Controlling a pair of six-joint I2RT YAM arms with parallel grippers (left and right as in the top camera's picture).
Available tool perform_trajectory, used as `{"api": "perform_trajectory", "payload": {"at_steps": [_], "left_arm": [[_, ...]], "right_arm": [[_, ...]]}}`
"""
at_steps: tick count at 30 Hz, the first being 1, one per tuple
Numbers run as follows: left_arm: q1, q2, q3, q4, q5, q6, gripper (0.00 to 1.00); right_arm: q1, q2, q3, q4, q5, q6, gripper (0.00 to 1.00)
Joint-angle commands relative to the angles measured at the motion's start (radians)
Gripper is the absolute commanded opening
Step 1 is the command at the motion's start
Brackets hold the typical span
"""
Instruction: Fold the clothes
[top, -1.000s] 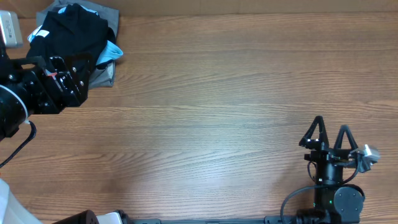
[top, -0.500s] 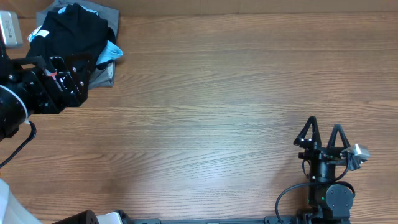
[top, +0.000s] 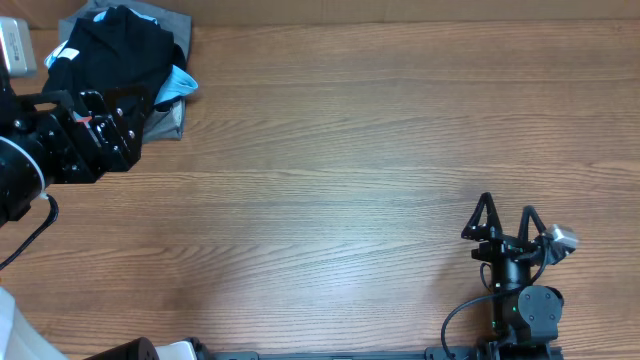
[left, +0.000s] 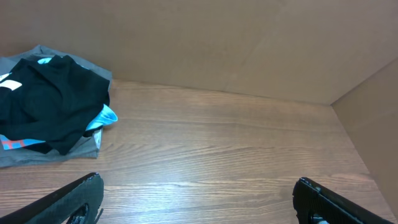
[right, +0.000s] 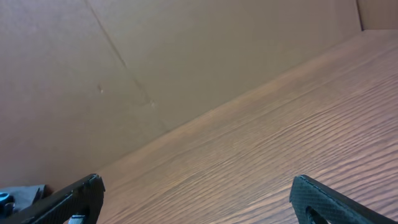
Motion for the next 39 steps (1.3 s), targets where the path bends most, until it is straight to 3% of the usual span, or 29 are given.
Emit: {"api": "perform_trajectory", "payload": {"at_steps": [1, 4, 9, 39], "left_arm": [[-0.001, -0.002, -0.001, 0.002, 0.011, 0.023, 1.0], [-0.001, -0.002, -0.001, 0.002, 0.011, 0.023, 1.0], [-0.001, -0.002, -0.001, 0.002, 0.011, 0.023, 1.0], [-0.001, -0.002, -0.001, 0.002, 0.011, 0.023, 1.0]], "right_arm": [[-0.006, -0.01, -0.01, 0.003, -0.008, -0.018, 1.0], [-0.006, -0.01, -0.01, 0.003, -0.014, -0.083, 1.0], [-0.006, -0.01, -0.01, -0.011, -0.123, -0.373, 1.0], [-0.006, -0.01, -0.01, -0.013, -0.151, -0.38, 1.0]]}}
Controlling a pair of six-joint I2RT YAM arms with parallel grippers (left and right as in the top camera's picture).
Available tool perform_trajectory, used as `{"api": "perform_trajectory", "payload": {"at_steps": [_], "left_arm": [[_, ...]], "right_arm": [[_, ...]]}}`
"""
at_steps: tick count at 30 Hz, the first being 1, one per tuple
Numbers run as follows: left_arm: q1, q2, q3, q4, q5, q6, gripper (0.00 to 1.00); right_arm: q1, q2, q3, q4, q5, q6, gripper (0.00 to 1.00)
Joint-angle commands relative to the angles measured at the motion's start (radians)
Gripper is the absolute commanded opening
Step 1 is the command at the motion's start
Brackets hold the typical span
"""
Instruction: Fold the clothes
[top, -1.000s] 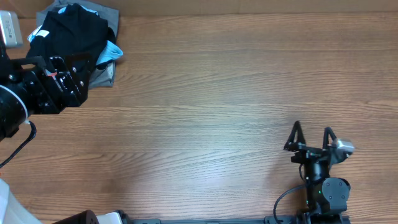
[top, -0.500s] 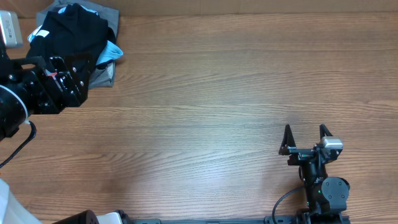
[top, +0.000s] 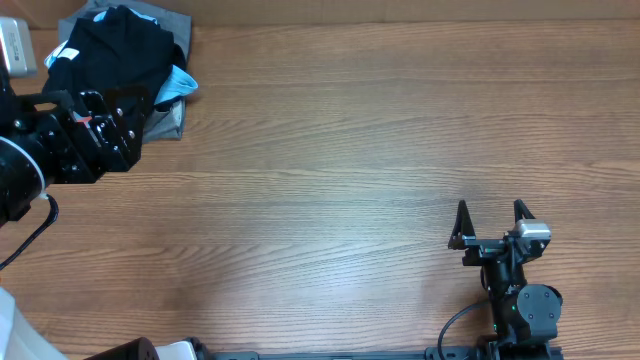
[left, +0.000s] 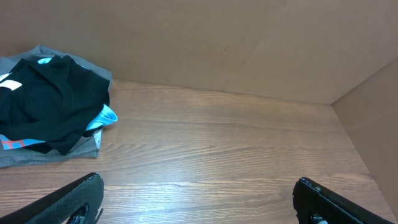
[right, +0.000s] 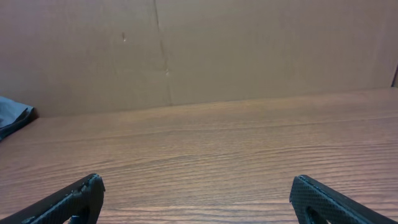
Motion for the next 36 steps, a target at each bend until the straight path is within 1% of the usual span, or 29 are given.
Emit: {"api": "perform_trajectory", "payload": {"at_steps": [1, 18, 22, 25, 27, 30, 33, 36], "left_arm": [[-0.001, -0.003, -0.001, 0.002, 0.011, 0.023, 0.99], [-0.001, -0.003, -0.001, 0.002, 0.011, 0.023, 1.0], [-0.001, -0.014, -0.001, 0.002, -0.045, 0.034, 1.0], [-0.013, -0.048, -0.031, 0.003, -0.054, 0.034, 1.0], [-0.037, -0.087, -0.095, 0.03, -0.069, 0.04, 1.0], [-0.077, -0.178, -0.252, 0.116, -0.086, 0.088, 1.0], [-0.108, -0.299, -0.457, 0.209, -0.124, 0.09, 1.0], [-0.134, -0.446, -0.687, 0.325, -0.122, 0.09, 1.0]], "right_arm": [[-0.006, -0.01, -0.01, 0.006, -0.006, -0.007, 1.0], [-0.006, -0.01, -0.01, 0.006, -0.006, -0.007, 1.0], [-0.006, -0.01, -0.01, 0.006, -0.006, -0.007, 1.0], [-0.006, -0.01, -0.01, 0.006, -0.006, -0.007, 1.0], [-0.006, -0.01, -0.01, 0.006, -0.006, -0.007, 1.0], [-0.006, -0.01, -0.01, 0.006, -0.006, -0.007, 1.0], [-0.006, -0.01, -0.01, 0.006, -0.006, -0.007, 1.0], [-0.006, -0.01, -0.01, 0.006, -0.006, -0.007, 1.0]]}}
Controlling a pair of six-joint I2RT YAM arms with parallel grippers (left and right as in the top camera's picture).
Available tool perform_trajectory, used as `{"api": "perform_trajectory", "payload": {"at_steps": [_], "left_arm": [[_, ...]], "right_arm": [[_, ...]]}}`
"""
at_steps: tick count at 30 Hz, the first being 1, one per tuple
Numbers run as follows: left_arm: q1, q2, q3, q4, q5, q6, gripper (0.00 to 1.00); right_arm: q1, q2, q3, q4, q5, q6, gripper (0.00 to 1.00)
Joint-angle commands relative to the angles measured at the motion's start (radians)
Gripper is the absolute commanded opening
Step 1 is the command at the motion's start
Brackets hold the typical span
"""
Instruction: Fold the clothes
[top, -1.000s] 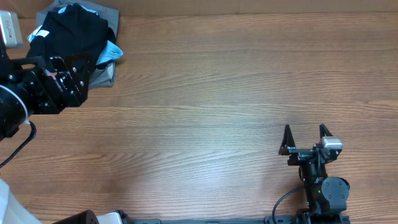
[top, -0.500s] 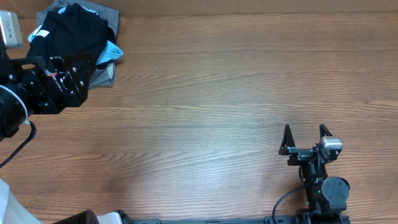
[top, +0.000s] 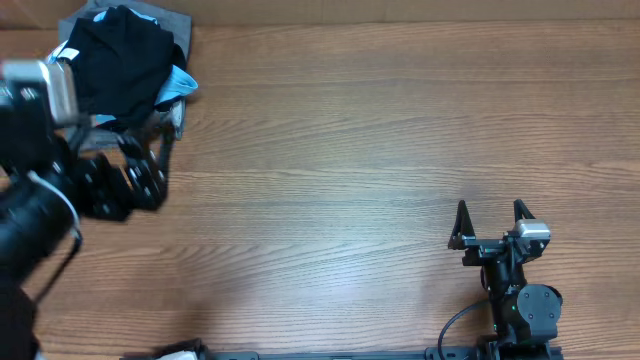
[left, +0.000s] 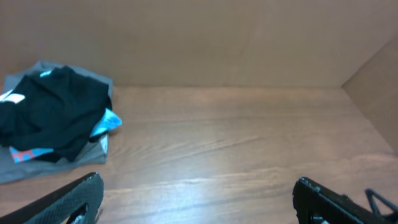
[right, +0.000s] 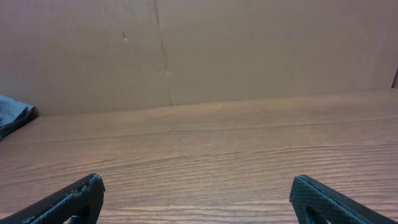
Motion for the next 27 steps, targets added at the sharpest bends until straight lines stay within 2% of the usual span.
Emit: {"api": "perform_trajectory", "payload": {"at_steps": [1, 8, 11, 13, 18, 22, 27], "left_arm": [[-0.036, -0.161, -0.227, 0.097, -0.027, 0.034, 1.0], [-0.122, -0.515, -0.771, 0.53, -0.039, 0.025, 1.0], [-0.137, -0.661, -1.006, 0.705, -0.116, -0.082, 1.0], [-0.14, -0.722, -1.103, 0.772, -0.161, -0.141, 1.0], [-0.145, -0.873, -1.344, 0.925, -0.22, -0.162, 1.0], [-0.152, -0.975, -1.524, 0.999, -0.33, -0.291, 1.0], [-0.185, -1.068, -1.724, 1.186, -0.362, -0.318, 1.0]], "right_arm": [[-0.006, -0.01, -0.01, 0.006, -0.005, -0.003, 1.0], [-0.006, -0.01, -0.01, 0.006, -0.005, -0.004, 1.0], [-0.006, -0.01, -0.01, 0.006, -0.005, -0.004, 1.0], [-0.006, -0.01, -0.01, 0.006, -0.005, -0.004, 1.0], [-0.006, -0.01, -0.01, 0.006, -0.005, -0.003, 1.0], [-0.006, -0.01, -0.01, 0.006, -0.005, -0.003, 1.0], [-0.006, -0.01, -0.01, 0.006, -0.005, -0.004, 1.0]]}}
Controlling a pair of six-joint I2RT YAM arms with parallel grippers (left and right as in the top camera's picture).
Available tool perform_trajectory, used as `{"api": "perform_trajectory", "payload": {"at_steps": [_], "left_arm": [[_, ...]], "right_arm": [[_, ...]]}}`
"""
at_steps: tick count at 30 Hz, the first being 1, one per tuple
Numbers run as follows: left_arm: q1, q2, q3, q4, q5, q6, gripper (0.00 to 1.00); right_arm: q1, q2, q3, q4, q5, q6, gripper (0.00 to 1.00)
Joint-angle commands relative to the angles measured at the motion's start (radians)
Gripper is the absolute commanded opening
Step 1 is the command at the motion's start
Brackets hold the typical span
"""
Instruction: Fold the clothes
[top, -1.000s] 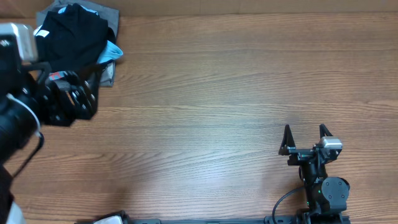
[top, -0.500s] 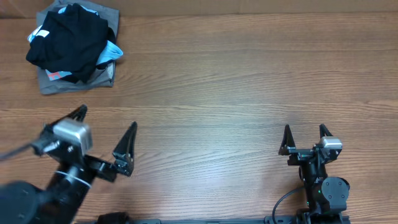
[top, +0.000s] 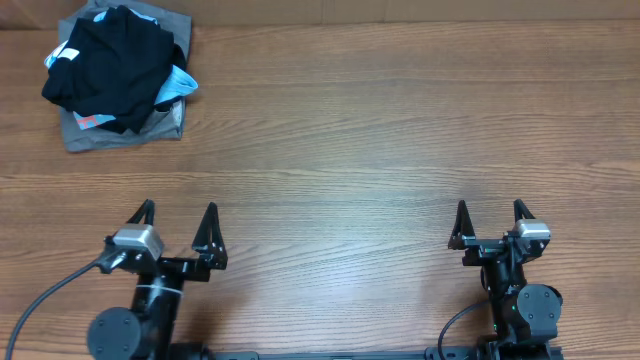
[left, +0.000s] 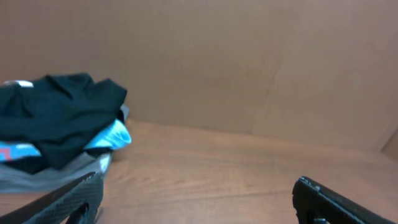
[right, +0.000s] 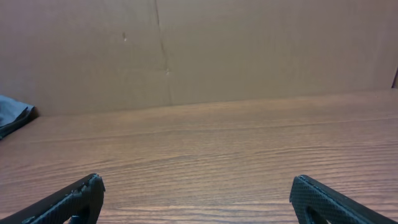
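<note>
A pile of clothes (top: 115, 72), black on top with light blue and grey beneath, lies at the table's far left corner; the left wrist view shows the pile (left: 56, 121) ahead on its left. My left gripper (top: 176, 222) rests open at the near left edge, far from the pile, with nothing between its fingers (left: 68, 199). At the near right edge my right gripper (top: 487, 217) is open and empty too, fingers (right: 68, 202) spread wide.
Brown cardboard walls (right: 186, 50) close off the far side of the wooden table (top: 380, 130). A grey corner of cloth (right: 12, 115) shows at the left edge of the right wrist view.
My left gripper was at the left edge beside the clothes pile; it now sits at the near left edge, facing the far wall. The right arm and the pile have not moved.
Both grippers were open throughout. My left gripper stood next to the pile while the right gripper sat angled at the near right, then squared up to the wall. The left arm then shifted, and now rests at the near left edge.
</note>
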Motion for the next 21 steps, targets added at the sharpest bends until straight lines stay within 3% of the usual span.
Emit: {"api": "perform_trajectory", "payload": {"at_steps": [1, 6, 16, 21], "left_arm": [[-0.02, -0.063, -0.119, 0.101, -0.067, -0.071, 1.0], [-0.022, -0.128, -0.273, 0.264, -0.085, -0.106, 1.0], [-0.021, -0.148, -0.43, 0.386, -0.194, -0.166, 1.0], [-0.021, -0.148, -0.438, 0.35, -0.225, -0.162, 1.0]], "right_arm": [[-0.006, -0.01, -0.01, 0.006, -0.005, -0.003, 1.0], [-0.006, -0.01, -0.01, 0.006, -0.005, -0.003, 1.0], [-0.006, -0.01, -0.01, 0.006, -0.005, -0.003, 1.0], [-0.006, -0.01, -0.01, 0.006, -0.005, -0.003, 1.0]]}}
